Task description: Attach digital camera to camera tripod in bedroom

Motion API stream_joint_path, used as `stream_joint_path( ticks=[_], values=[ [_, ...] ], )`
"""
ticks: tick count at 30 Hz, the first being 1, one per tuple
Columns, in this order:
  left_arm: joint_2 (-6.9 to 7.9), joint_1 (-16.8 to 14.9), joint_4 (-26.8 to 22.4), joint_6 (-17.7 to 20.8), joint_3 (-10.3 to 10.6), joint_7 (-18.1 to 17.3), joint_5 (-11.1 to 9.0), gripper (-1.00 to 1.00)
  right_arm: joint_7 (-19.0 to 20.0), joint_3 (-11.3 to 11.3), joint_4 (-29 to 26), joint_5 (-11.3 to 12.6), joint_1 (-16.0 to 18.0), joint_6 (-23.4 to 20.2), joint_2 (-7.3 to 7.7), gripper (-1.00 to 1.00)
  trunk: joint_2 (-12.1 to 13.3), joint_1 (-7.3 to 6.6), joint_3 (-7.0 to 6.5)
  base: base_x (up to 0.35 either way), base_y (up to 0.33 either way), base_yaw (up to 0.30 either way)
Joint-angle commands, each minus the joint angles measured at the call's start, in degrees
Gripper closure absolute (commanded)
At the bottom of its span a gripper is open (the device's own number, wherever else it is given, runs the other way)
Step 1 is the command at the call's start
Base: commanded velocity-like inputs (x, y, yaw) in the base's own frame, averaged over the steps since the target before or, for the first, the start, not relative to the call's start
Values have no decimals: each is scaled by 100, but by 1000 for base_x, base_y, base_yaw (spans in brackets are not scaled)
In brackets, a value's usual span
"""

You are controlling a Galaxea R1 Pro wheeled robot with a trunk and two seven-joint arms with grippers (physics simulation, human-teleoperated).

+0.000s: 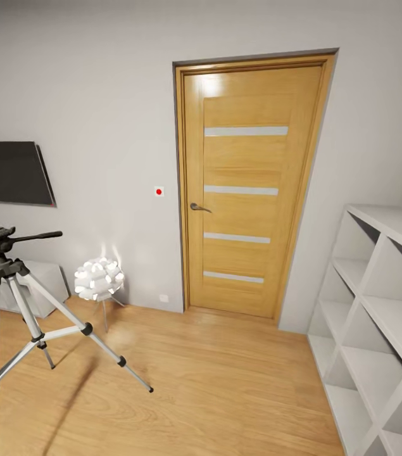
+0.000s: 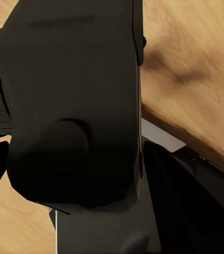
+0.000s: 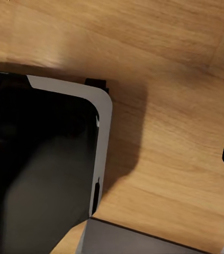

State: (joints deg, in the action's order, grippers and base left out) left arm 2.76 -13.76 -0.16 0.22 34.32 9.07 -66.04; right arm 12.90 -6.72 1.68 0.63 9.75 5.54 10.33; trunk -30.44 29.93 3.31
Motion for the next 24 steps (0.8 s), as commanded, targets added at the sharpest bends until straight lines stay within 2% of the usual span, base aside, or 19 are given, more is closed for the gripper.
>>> stream_joint_path(
  ticks=[1,16,24],
  values=[
    [-4,-4,-1,-20,48,16,-34,100,13,-40,18,11,9,38,0,-100,-10,2,11,0,0,0],
    [-35,-4,-1,-118,49,22,-33,100,-9,-21,18,-12,9,20,-6,-100,-10,2,11,0,0,4],
    [-38,-4,-1,-119,48,25,-40,100,-87,-23,17,-11,9,82,-6,-100,-10,2,-6,0,0,196]
  ],
)
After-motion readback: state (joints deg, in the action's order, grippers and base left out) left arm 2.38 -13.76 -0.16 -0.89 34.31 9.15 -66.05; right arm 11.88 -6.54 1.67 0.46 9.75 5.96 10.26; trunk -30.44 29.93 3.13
